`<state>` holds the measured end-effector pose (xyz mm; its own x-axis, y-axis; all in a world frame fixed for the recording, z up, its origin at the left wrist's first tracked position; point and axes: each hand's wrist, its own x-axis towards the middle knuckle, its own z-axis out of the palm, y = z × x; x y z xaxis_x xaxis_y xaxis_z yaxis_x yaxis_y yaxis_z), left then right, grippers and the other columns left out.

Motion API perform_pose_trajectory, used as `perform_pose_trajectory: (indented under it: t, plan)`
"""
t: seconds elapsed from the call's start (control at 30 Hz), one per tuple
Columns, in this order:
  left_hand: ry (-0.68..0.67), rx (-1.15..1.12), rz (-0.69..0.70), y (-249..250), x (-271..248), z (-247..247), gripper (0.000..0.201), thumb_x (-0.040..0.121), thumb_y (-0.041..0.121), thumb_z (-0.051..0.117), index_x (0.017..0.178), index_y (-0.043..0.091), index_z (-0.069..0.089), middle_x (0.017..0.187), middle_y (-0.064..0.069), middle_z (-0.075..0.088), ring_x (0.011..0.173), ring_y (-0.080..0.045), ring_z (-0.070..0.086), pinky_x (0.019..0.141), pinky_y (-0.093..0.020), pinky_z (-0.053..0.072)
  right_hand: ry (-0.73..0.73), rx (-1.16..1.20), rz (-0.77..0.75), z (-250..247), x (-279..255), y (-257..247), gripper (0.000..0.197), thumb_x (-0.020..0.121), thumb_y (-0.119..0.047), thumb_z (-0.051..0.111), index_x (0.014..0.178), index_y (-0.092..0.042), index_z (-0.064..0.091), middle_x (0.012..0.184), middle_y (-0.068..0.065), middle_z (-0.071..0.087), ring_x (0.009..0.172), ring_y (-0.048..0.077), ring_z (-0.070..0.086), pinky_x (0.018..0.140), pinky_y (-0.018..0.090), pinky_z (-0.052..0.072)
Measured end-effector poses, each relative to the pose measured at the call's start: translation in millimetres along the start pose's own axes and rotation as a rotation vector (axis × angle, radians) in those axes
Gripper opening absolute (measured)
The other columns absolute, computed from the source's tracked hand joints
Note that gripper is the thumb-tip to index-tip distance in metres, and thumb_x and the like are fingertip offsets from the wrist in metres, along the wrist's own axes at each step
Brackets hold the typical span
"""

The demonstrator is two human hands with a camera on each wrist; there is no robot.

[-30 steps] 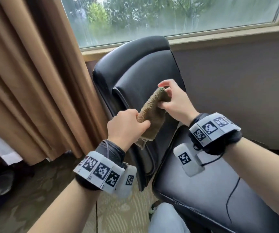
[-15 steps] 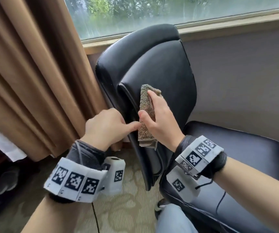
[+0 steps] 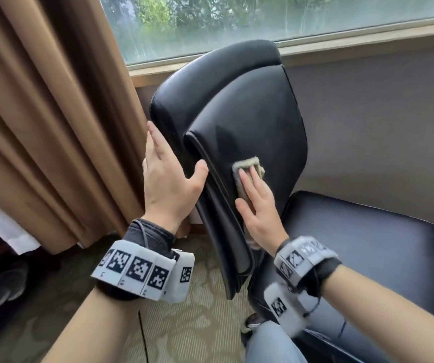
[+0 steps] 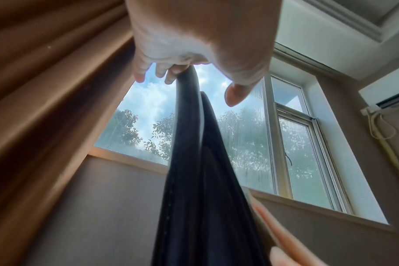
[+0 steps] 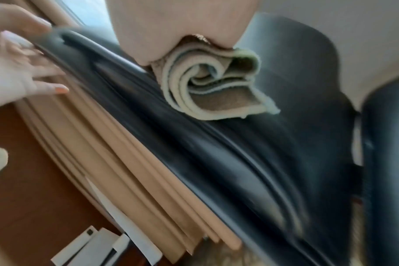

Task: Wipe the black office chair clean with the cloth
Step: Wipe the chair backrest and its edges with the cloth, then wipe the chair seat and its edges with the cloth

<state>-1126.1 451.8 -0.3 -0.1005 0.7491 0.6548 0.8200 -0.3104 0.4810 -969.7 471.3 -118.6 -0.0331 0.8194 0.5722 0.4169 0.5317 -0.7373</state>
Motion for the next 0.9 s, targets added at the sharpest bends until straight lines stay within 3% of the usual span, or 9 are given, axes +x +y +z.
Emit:
perform_pose_trajectory:
  t: [0.17, 0.33, 0.43, 0.5, 0.57, 0.63, 0.73, 0.8, 0.9]
  plan:
    - [0.022, -0.019, 0.019, -7.6, -1.9, 7.1, 0.096, 0.076, 0.032, 0.053, 0.146, -0.005, -0.002, 0.153, -0.024, 0.012, 0.143, -0.028, 0.012, 0.111, -0.019, 0.006, -0.015, 0.147, 0.384, 4.8, -50.5, 28.6, 0.057, 0.097, -0.014, 0.043, 0.139, -0.037, 0.013, 0.151, -0.012, 0.007, 0.143, 0.011, 0.005, 0.113, 0.023, 0.002]
    - [0.048, -0.024, -0.005, -12.7, -27.0, 26.0, 0.090, 0.079, 0.027, 0.050, 0.146, -0.005, 0.000, 0.154, -0.021, 0.010, 0.143, -0.030, 0.012, 0.111, -0.021, 0.005, 0.003, 0.162, 0.520, 5.7, -49.6, 26.5, 0.055, 0.099, -0.019, 0.039, 0.147, -0.033, 0.014, 0.157, -0.005, 0.001, 0.142, 0.011, 0.004, 0.114, 0.026, 0.002]
    - [0.050, -0.085, -0.083, -17.4, -48.4, 40.9, 0.088, 0.080, 0.027, 0.047, 0.146, -0.003, -0.002, 0.155, -0.018, 0.008, 0.143, -0.028, 0.011, 0.111, -0.019, 0.003, 0.055, 0.252, 0.586, 4.7, -55.3, 35.1, 0.055, 0.099, -0.017, 0.037, 0.148, -0.027, 0.014, 0.156, -0.004, 0.005, 0.139, 0.003, 0.007, 0.107, 0.013, 0.004]
    - [0.042, -0.145, -0.134, -22.5, -62.2, 51.9, 0.085, 0.081, 0.026, 0.046, 0.146, -0.003, -0.001, 0.155, -0.017, 0.007, 0.143, -0.028, 0.011, 0.111, -0.017, 0.003, 0.083, 0.337, 0.691, 0.4, -61.9, 40.7, 0.054, 0.099, -0.014, 0.034, 0.148, -0.023, 0.015, 0.150, -0.007, 0.022, 0.135, 0.004, 0.021, 0.098, 0.005, 0.011]
    - [0.026, -0.214, -0.181, -26.7, -75.8, 64.7, 0.083, 0.081, 0.026, 0.045, 0.147, -0.002, 0.002, 0.155, -0.015, 0.009, 0.142, -0.027, 0.013, 0.112, -0.018, 0.007, 0.129, 0.503, 0.851, -7.6, -69.6, 50.2, 0.053, 0.097, -0.018, 0.036, 0.147, -0.029, 0.022, 0.136, -0.008, 0.040, 0.120, 0.009, 0.041, 0.098, 0.014, 0.026]
    - [0.015, -0.278, -0.232, -28.9, -90.3, 78.2, 0.082, 0.081, 0.026, 0.045, 0.147, -0.002, 0.004, 0.155, -0.014, 0.010, 0.142, -0.025, 0.014, 0.111, -0.015, 0.008, 0.212, 0.694, 0.949, -18.7, -79.7, 64.7, 0.047, 0.093, -0.021, 0.040, 0.138, -0.033, 0.038, 0.129, 0.000, 0.053, 0.111, 0.019, 0.054, 0.103, 0.036, 0.038]
    - [0.027, -0.367, -0.294, -29.3, -108.3, 98.1, 0.080, 0.082, 0.024, 0.045, 0.147, -0.002, 0.005, 0.155, -0.014, 0.012, 0.143, -0.023, 0.013, 0.110, -0.009, 0.006, 0.288, 0.800, 0.990, -49.8, -91.6, 78.6, 0.032, 0.098, -0.016, 0.033, 0.122, -0.028, 0.051, 0.113, 0.013, 0.056, 0.100, 0.030, 0.056, 0.097, 0.054, 0.041]
    - [0.048, -0.415, -0.329, -30.1, -117.4, 110.7, 0.080, 0.082, 0.024, 0.046, 0.146, -0.002, 0.006, 0.154, -0.015, 0.014, 0.143, -0.023, 0.014, 0.114, -0.018, 0.008, 0.332, 0.844, 0.984, -73.4, -95.7, 86.1, 0.033, 0.100, -0.017, 0.030, 0.126, -0.024, 0.049, 0.109, 0.014, 0.059, 0.094, 0.032, 0.060, 0.089, 0.056, 0.045]
    - [0.080, -0.417, -0.355, -27.8, -131.7, 126.5, 0.079, 0.083, 0.022, 0.046, 0.146, -0.005, 0.006, 0.154, -0.018, 0.013, 0.142, -0.025, 0.013, 0.107, -0.004, 0.002, 0.383, 0.896, 1.000, -107.0, -104.4, 93.2, 0.028, 0.102, -0.017, 0.026, 0.118, -0.017, 0.049, 0.084, 0.011, 0.067, 0.066, 0.025, 0.068, 0.055, 0.044, 0.057]
